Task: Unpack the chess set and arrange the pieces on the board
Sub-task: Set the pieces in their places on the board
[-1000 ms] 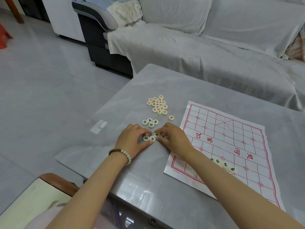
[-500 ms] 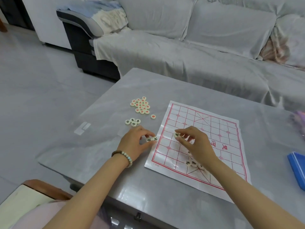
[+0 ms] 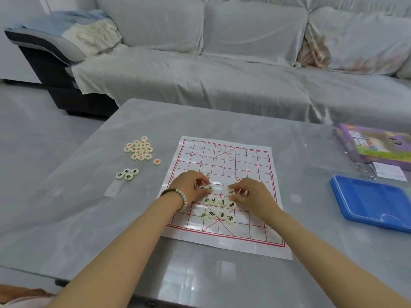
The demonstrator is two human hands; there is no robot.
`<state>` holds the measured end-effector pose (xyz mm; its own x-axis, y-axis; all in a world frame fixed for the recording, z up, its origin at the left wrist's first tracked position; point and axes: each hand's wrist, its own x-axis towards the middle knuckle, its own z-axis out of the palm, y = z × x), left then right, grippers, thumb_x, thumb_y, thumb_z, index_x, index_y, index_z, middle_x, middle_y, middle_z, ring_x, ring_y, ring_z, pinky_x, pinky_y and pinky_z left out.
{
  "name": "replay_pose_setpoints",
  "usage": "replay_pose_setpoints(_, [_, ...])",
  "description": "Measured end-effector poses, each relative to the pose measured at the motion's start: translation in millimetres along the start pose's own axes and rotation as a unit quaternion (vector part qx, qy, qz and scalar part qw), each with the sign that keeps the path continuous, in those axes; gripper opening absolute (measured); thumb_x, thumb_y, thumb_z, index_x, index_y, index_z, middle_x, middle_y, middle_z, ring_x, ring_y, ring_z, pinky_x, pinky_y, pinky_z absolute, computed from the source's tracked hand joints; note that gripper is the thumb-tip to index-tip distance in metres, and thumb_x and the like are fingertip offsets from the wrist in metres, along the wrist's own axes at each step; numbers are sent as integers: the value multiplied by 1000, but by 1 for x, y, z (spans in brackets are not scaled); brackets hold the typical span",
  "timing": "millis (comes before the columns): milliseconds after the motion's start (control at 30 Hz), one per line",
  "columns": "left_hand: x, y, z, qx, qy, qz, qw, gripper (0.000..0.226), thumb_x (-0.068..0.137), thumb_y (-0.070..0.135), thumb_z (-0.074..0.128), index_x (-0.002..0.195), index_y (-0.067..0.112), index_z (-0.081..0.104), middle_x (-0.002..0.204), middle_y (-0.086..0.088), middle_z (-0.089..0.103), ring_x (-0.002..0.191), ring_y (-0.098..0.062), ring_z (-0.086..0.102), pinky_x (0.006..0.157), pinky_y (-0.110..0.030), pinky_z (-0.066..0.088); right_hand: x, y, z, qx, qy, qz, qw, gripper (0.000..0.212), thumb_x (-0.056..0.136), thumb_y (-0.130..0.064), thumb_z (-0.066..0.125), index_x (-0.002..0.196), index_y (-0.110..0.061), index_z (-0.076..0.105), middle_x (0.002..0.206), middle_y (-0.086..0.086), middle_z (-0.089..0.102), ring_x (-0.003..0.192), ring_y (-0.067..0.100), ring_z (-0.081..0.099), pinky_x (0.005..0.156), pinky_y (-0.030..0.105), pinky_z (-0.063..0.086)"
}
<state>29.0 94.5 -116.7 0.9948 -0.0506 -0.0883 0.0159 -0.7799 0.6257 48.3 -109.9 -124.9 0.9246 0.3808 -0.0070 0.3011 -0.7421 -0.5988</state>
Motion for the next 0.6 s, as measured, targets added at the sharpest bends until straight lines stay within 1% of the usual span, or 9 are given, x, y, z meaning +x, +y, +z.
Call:
replay_pose_setpoints(133, [-3, -3, -3, 16, -5, 9, 1000, 34, 81, 37, 67, 112, 22, 63, 101, 8, 55, 91, -10, 53, 85, -21, 45, 6, 2, 2, 28, -1, 9, 1000, 27, 84, -29, 67, 111, -24, 67, 101, -7, 62, 82, 5, 52, 71, 13, 38])
replay_pose_setpoints(233, [-7, -12, -17, -16, 9, -7, 1000, 29, 85, 37, 62, 112, 26, 61, 104, 8, 57, 86, -9, 53, 81, -23, 47, 13, -2, 0, 32, 14, 4, 999, 22, 87, -33, 63, 108, -27, 67, 100, -10, 61, 83, 3, 53, 68, 9, 38])
replay_pose_setpoints(267, [-10, -18, -24, -19, 23, -10, 1000, 28, 86, 38, 61, 111, 27, 61, 106, 9, 57, 90, -9, 53, 80, -23, 46, 16, -6, 0, 34, 16, -4, 999, 21, 88, -33, 62, 108, -26, 66, 98, -11, 60, 82, 1, 52, 68, 10, 39])
replay_pose_setpoints(300, [-12, -26, -31, -8, 45, -8, 999, 27, 86, 38, 60, 110, 27, 61, 109, 9, 58, 97, -10, 53, 83, -23, 43, 19, -12, 1, 37, 16, -13, 999, 20, 89, -32, 61, 108, -26, 66, 97, -12, 60, 81, 1, 52, 70, 12, 42])
replay_pose_setpoints(367, [-20, -49, -45, 36, 94, -9, 995, 27, 88, 37, 58, 113, 26, 61, 118, 7, 55, 117, -12, 45, 95, -26, 35, 26, -28, 7, 45, 5, -37, 998, 21, 90, -30, 60, 110, -25, 65, 97, -12, 61, 84, 2, 54, 78, 21, 48])
replay_pose_setpoints(400, [-26, -60, -52, 50, 119, -17, 991, 29, 88, 35, 58, 115, 26, 60, 123, 6, 54, 122, -14, 40, 100, -29, 33, 30, -38, 13, 50, -1, -49, 998, 23, 90, -29, 59, 112, -25, 63, 98, -11, 61, 87, 4, 55, 82, 24, 49])
replay_pose_setpoints(500, [-43, -95, -70, 58, 176, -55, 981, 41, 86, 30, 62, 126, 25, 52, 131, 1, 49, 125, -18, 37, 101, -34, 35, 43, -69, 33, 68, -26, -73, 995, 27, 90, -27, 60, 117, -24, 61, 109, -8, 62, 99, 7, 55, 89, 23, 45])
replay_pose_setpoints(533, [-48, -106, -74, 61, 182, -64, 979, 47, 86, 30, 63, 130, 23, 48, 134, -1, 47, 126, -19, 36, 102, -34, 34, 47, -80, 41, 68, -35, -82, 994, 28, 90, -26, 60, 118, -24, 60, 113, -8, 61, 103, 7, 54, 91, 23, 43])
replay_pose_setpoints(600, [-56, -124, -80, 47, 168, -82, 981, 62, 85, 35, 63, 139, 19, 38, 143, -1, 38, 132, -20, 29, 107, -34, 28, 57, -101, 58, 43, -49, -111, 992, 32, 91, -28, 59, 122, -25, 58, 123, -8, 58, 112, 8, 51, 96, 22, 38])
